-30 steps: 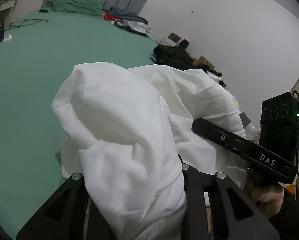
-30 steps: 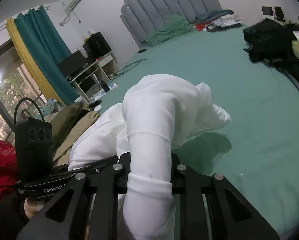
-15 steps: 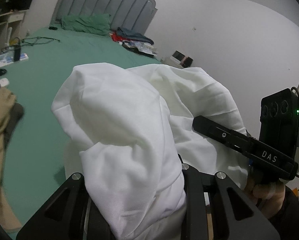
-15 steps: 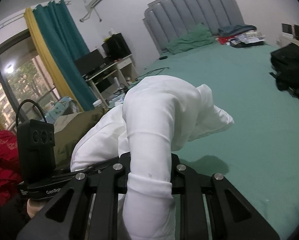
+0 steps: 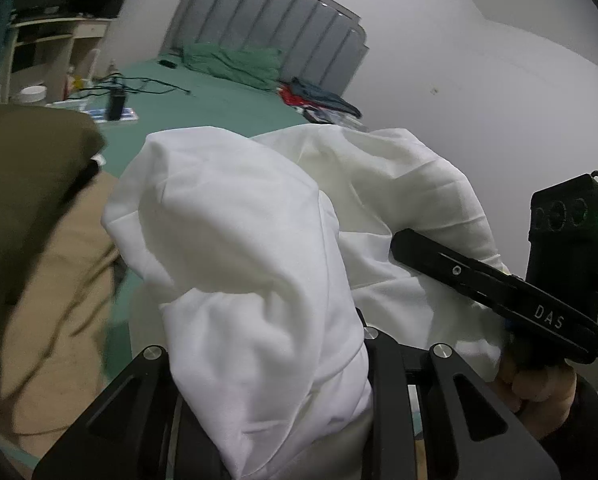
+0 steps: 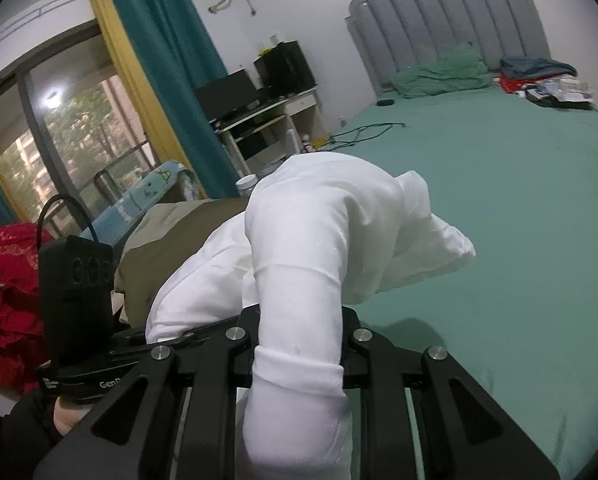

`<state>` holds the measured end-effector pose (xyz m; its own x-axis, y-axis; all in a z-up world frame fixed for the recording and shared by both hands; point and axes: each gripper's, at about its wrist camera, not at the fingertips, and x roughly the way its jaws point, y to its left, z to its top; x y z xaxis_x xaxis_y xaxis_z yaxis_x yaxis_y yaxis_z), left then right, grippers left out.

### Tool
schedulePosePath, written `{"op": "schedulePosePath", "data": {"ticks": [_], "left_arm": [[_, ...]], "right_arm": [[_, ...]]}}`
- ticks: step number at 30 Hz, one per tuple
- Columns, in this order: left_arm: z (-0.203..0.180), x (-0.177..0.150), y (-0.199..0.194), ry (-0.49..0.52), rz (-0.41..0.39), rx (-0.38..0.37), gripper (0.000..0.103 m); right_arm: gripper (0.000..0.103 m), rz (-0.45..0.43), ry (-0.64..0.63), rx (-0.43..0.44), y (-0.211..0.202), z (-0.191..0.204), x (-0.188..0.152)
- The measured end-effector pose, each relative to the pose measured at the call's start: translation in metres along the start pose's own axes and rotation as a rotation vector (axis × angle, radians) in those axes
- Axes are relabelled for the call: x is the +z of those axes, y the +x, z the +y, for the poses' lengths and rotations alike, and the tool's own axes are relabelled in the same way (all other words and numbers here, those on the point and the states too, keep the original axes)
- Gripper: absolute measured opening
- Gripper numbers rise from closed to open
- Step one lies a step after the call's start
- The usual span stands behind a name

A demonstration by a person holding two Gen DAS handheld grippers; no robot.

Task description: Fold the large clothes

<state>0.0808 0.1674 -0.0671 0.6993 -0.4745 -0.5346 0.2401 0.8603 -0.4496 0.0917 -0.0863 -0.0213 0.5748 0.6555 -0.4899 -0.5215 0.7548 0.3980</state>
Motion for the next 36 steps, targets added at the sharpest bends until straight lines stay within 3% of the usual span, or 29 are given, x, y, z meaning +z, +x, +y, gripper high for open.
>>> {"op": "schedulePosePath", "data": {"ticks": [11,17,28,36], "left_arm": [[0.045,0.043,-0.013,0.028,-0.018,0.066,0.026],[0.060,0.049,-0.007,0.016,0.011,0.087,0.026],[0.085,0.018,0.060,0.013,0.248,0.177,0.028],[0.114,-0.008,0.077,-0.060,0.390,0.237,0.046]], "right_arm": [[0.019,-0.012,-0.043,0.058,0.041,0.026,0.022],[0.019,-0.012,-0.010,0.073,0.055,0.022,0.019],[0.019,0.101,0.135,0.040,0.094,-0.031,-0.034],[0.022,0.181,0.243,0.015,0.112,-0.062,-0.074]]}}
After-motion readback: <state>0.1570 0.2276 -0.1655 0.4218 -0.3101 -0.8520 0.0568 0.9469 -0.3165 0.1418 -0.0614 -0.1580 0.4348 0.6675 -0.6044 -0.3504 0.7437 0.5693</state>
